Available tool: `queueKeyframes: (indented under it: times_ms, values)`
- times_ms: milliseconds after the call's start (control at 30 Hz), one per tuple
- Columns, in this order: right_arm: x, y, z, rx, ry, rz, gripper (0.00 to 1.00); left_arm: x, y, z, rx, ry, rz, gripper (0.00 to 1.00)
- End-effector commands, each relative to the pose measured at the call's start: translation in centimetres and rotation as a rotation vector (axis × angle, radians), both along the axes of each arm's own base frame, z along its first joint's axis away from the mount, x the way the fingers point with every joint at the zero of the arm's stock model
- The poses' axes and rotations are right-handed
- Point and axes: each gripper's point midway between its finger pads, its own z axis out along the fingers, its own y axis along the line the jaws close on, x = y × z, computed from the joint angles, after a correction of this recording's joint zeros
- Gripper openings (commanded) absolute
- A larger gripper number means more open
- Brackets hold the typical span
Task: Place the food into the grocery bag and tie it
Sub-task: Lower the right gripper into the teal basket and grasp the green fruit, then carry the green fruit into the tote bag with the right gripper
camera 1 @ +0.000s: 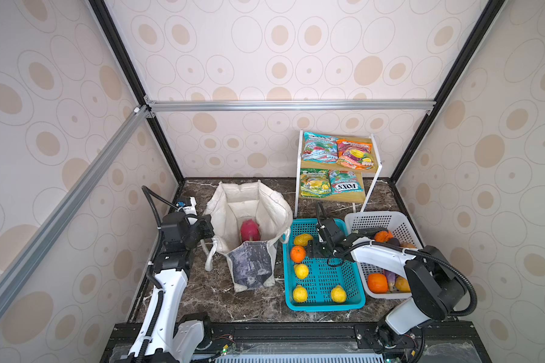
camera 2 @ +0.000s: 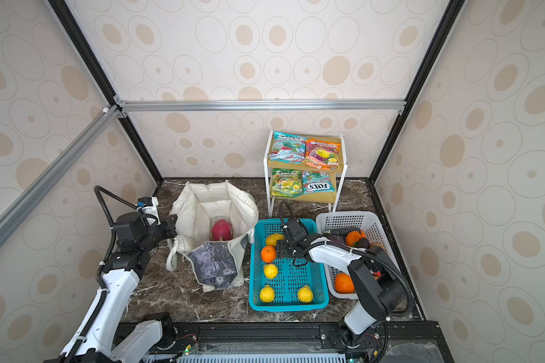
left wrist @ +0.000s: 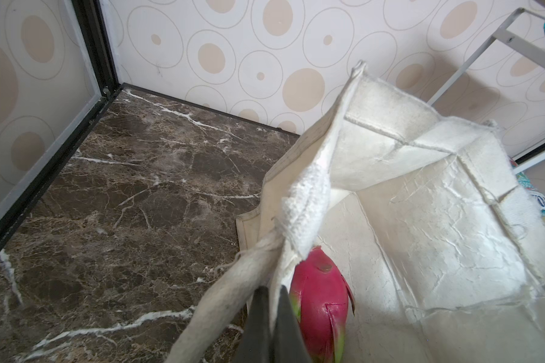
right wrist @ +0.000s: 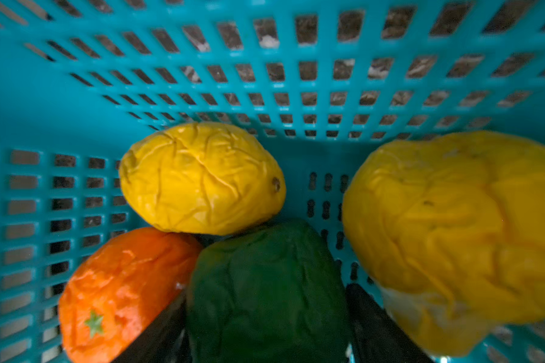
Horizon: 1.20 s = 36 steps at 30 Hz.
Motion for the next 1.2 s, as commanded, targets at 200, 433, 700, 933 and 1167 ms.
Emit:
queueKeyframes:
  times_ms: [200,433,700,933,1167]
  values:
    - [-0.4,-0.4,2.5,0.036,-0.034,-0.024,0.62,0.1,0.1,0.9,0.011,-0.028,-0.003,0.0]
    - [-1.0,0.4,12.9,0.084,-0.205,0.07,0.6,0.0,0.2,1.0,0.013,-0.03,-0.001,0.0]
    - [-0.5,8.8,24.2,0.099,-0.374,0.324,0.58,0.0,-0.2,1.0,0.002,-0.036,-0.021,0.0]
    - [1.8,19.0,23.9,0.131,-0.326,0.468,0.59,-0.1,-0.5,1.3,-0.002,-0.05,-0.035,0.0]
    - [3.9,24.3,15.6,0.025,-0.173,0.484,0.59,-0.1,-0.4,1.2,0.0,-0.044,-0.031,0.0]
